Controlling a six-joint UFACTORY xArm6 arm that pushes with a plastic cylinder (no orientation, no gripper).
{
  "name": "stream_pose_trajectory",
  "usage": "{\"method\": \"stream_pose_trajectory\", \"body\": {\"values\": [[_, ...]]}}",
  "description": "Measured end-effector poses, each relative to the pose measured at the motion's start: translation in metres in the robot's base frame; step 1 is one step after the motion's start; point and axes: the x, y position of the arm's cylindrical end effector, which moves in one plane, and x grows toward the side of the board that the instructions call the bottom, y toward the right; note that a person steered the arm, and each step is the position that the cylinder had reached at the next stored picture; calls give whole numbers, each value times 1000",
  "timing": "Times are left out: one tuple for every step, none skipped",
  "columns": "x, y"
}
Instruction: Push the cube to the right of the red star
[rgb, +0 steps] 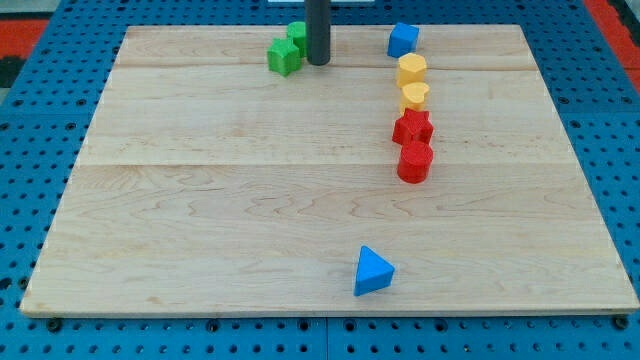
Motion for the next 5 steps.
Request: {"method": "stream_pose_trajectory", "body": {"values": [[-42,24],[-45,76],[-37,132],[-18,153],[15,154]]}}
